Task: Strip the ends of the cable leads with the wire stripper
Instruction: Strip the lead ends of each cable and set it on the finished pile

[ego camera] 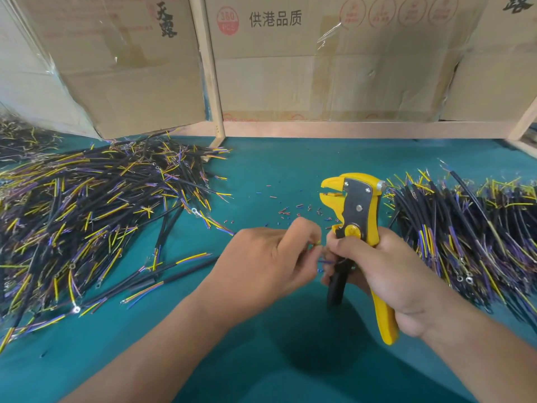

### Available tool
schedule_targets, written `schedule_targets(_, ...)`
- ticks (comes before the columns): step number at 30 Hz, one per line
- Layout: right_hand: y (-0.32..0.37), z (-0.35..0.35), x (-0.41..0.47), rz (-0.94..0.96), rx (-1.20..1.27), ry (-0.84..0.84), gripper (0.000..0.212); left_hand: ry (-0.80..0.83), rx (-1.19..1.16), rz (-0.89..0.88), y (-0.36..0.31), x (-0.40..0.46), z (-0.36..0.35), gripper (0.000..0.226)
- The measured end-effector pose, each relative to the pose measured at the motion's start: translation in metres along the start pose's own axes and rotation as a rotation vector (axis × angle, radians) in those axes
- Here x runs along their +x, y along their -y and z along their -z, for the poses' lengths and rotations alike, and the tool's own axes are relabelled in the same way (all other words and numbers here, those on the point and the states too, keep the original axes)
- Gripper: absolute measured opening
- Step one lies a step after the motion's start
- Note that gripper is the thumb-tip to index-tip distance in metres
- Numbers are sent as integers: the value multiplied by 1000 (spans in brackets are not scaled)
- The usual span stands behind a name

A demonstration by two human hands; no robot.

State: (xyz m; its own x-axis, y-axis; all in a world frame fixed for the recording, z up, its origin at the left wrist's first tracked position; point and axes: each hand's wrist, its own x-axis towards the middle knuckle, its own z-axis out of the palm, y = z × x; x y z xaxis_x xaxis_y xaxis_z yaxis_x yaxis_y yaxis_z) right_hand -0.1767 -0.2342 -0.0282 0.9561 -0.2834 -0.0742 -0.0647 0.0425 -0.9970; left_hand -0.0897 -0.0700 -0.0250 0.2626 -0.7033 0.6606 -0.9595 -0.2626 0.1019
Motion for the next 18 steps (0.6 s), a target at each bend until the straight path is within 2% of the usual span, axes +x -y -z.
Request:
schedule_targets(6,5,4,1,23,94,43,23,-5,-211,267,3,-1,4,28)
schedule_targets(8,5,4,0,26,35,80,29,14,-286,298,2,-1,4,30)
schedule_targets(13,4,1,-3,37,-49,103,19,11,-420,351,3,-1,3,28)
schedule_targets(16,5,3,-2,11,-7,116,28,-19,-496,369,6,-1,1,22)
schedule_targets(18,11,5,-3,-45,61,158,24,-22,-525,392,8,-1,0,19)
